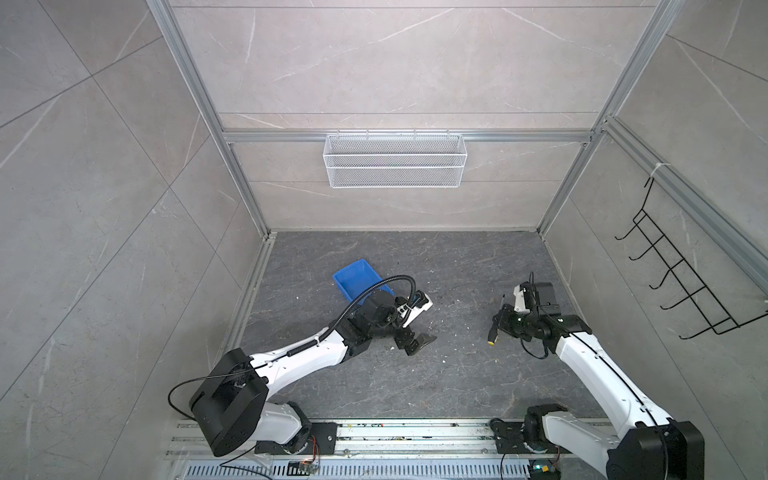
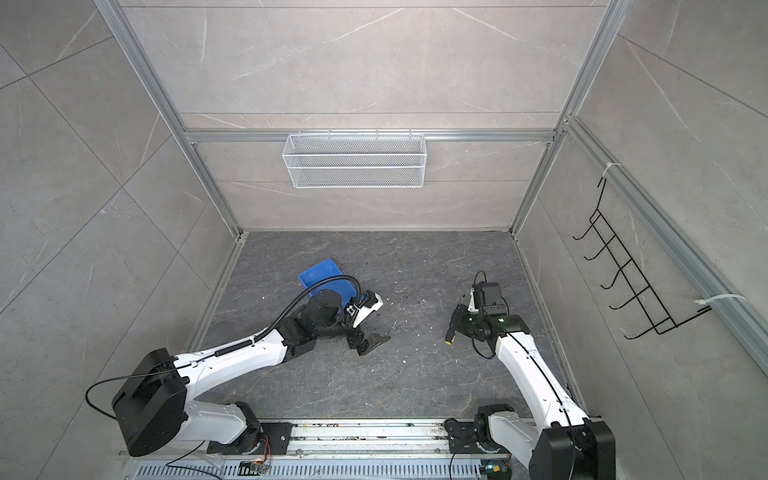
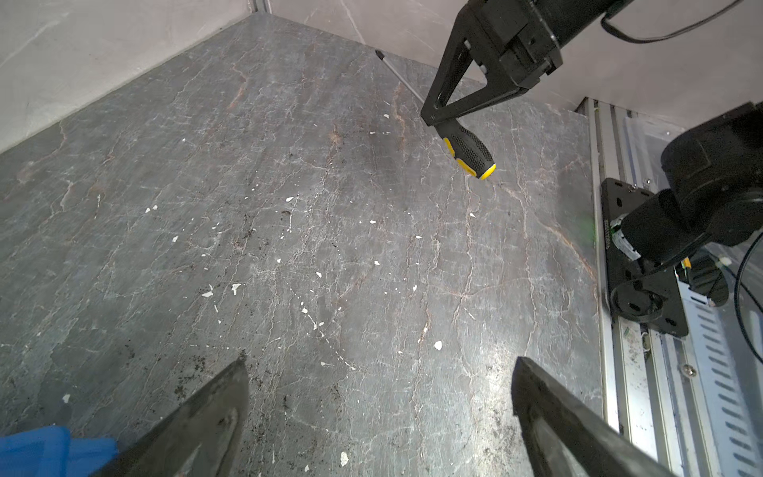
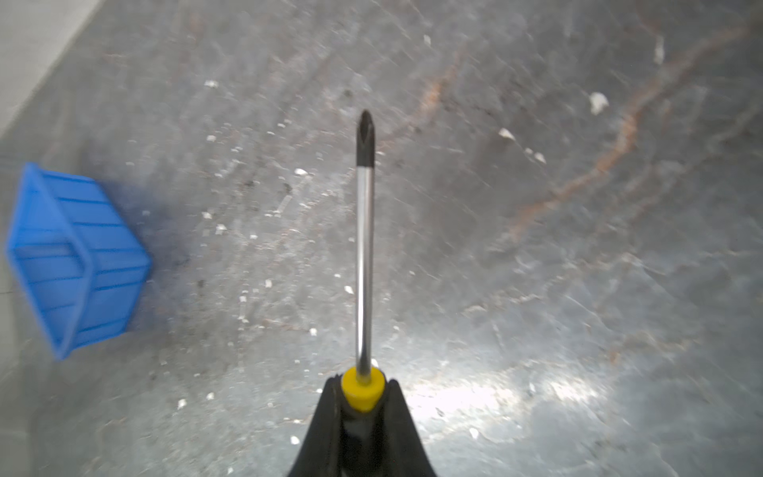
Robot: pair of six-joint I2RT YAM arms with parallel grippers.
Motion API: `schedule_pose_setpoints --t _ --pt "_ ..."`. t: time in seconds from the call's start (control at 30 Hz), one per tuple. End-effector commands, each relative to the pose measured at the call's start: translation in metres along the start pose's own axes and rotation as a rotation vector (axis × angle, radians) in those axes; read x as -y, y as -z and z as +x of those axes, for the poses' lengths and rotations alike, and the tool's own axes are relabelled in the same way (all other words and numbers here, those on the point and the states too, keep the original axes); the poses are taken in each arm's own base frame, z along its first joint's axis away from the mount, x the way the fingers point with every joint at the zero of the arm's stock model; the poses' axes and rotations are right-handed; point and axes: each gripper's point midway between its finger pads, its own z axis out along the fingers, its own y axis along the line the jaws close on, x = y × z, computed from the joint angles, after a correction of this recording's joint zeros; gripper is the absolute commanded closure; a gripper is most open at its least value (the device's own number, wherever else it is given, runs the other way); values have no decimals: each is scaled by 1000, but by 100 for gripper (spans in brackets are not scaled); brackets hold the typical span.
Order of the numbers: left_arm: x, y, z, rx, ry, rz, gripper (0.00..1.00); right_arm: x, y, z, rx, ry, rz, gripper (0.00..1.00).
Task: Put the screwdriver in the bin
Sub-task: 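Carry the screwdriver upright toward the left gripper while the left gripper approaches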
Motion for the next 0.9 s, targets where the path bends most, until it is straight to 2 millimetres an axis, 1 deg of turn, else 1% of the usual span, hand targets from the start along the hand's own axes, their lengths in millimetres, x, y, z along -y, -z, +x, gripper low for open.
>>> schedule_pose_setpoints --t 0.0,0.1,0.27,0.33,0.43,0.57,0.7,0.87 --pt "-11 12 -42 137 109 -34 0 -41 18 -26 86 78 -170 100" --pt "-20 16 -51 167 183 -46 0 -63 28 -38 120 151 -259 100" --pt "-29 19 -75 281 281 -44 0 -99 49 -57 183 280 -383 100" --pt "-30 18 -87 322 330 -24 0 -118 61 -64 219 341 -460 100" --pt "-32 18 -106 390 395 9 0 -142 78 -71 257 411 -550 100" --pt "-32 18 -129 480 461 65 1 -168 94 -78 285 469 -641 100" --pt "-31 20 -145 553 512 118 5 -190 105 -79 300 515 -707 100" --pt "-22 21 -158 553 522 191 6 -212 113 -73 298 571 -781 100"
